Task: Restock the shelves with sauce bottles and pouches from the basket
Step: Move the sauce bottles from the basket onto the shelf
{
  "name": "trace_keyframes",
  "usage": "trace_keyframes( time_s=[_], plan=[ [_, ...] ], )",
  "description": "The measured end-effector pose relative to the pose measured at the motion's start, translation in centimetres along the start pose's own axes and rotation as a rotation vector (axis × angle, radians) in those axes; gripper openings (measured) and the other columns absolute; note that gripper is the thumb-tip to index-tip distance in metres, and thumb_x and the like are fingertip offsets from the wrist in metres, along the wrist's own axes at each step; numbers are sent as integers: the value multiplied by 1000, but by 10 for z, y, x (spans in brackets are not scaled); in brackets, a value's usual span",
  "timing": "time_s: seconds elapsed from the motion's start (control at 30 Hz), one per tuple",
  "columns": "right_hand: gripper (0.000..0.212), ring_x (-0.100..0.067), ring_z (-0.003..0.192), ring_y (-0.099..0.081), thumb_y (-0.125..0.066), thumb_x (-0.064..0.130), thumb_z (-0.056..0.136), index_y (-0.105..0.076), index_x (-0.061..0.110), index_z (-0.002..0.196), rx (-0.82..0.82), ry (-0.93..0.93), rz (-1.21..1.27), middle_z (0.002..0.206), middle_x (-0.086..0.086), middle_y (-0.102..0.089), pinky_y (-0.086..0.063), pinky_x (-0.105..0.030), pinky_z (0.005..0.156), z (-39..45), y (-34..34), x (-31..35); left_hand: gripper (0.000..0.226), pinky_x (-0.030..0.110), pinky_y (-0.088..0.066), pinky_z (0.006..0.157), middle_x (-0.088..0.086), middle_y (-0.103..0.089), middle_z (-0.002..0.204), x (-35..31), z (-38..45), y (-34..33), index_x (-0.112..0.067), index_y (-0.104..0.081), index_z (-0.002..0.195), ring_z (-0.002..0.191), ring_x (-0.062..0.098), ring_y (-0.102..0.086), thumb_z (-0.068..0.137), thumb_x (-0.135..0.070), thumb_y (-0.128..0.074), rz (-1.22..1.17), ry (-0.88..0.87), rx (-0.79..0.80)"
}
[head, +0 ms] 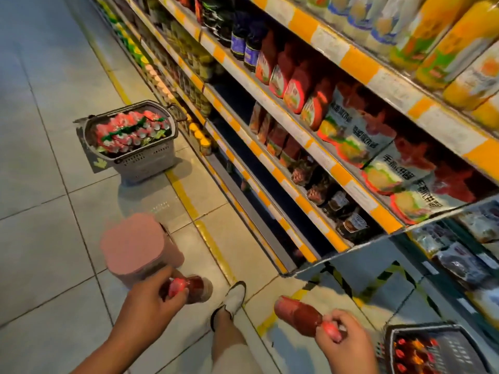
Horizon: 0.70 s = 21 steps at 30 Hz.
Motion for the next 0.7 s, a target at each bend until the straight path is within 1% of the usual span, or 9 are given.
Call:
trace_keyframes(
  time_s=[0.07, 0.13, 0.2, 0.27, 0.33, 0.4, 0.5, 0.63, 0.7],
  plan=[
    [43, -18, 70, -64, -77, 1, 65, -67, 39, 85, 61, -10, -36, 80, 0, -67, -49, -28, 71, 34, -24, 15, 17, 26, -44, 54, -18, -65, 73, 1, 37, -1, -36, -63, 90, 67, 3, -59, 85, -28, -77, -5, -8, 4],
    [28, -16, 70, -61, -72, 5, 67, -68, 31, 79, 157, -15, -101, 81, 2, -64, -50, -30, 68, 69, -50, 32, 17, 23, -41, 51, -17, -64, 74, 0, 76, -1, -37, -60, 87, 67, 4, -59, 85, -29, -75, 16, -33, -4],
    [21, -17, 72, -59, -71, 6, 69, -64, 26, 72, 260, 18, -177, 81, 2, -60, -47, -34, 65, 101, -74, 46, 17, 19, -40, 51, -16, -64, 76, -1, 115, -1, -38, -57, 84, 67, 5, -59, 86, -30, -72, 17, -51, -1],
    [22, -18, 75, -58, -72, 7, 72, -62, 26, 73, 298, 33, -235, 84, 3, -58, -46, -36, 65, 130, -93, 54, 13, 22, -48, 56, -16, -67, 78, 2, 151, -10, -38, -63, 89, 70, 4, -62, 88, -29, -72, -19, -48, 45],
    [20, -21, 76, -59, -72, 8, 75, -62, 25, 75, 285, -12, -251, 86, 2, -57, -45, -37, 63, 156, -113, 53, 11, 28, -51, 59, -12, -67, 77, 7, 188, -24, -37, -65, 91, 69, 6, -61, 88, -29, -73, -35, -40, 89],
    [20, -23, 74, -59, -71, 6, 76, -63, 24, 74, 266, -79, -183, 85, -2, -59, -43, -37, 61, 179, -139, 47, 12, 27, -43, 53, -8, -62, 68, 12, 226, -39, -33, -61, 87, 61, 11, -55, 88, -29, -72, -36, -64, 100],
    [18, -24, 61, -49, -65, 2, 81, -59, 17, 74, 257, -147, -34, 76, -16, -60, -38, -36, 56, 209, -189, 29, 16, 37, -44, 53, -7, -59, 64, 31, 282, -75, -30, -57, 86, 57, 11, -52, 83, -45, -59, 13, -117, 160],
    [20, -25, 60, -56, -68, -6, 78, -65, 14, 77, 76, -207, 98, 72, -18, -63, -46, -39, 59, 249, -252, -15, 16, 31, -40, 52, -5, -58, 63, 71, 350, -145, -27, -56, 85, 55, 6, -48, 80, -41, -63, -57, -139, 233],
    [20, -36, 61, -66, -68, -4, 79, -67, 16, 80, -16, -236, 153, 69, -14, -64, -54, -48, 60, 268, -284, -43, 16, 26, -40, 51, -6, -57, 62, 91, 382, -182, -28, -59, 87, 55, 7, -49, 80, -42, -63, -66, -176, 230]
  ],
)
Point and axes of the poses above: each hand's wrist, its own z-axis towards the middle knuckle, its own y-axis out of the back of the hand, x = y × z, the point moved 6 cm from there along z, towards the middle knuckle
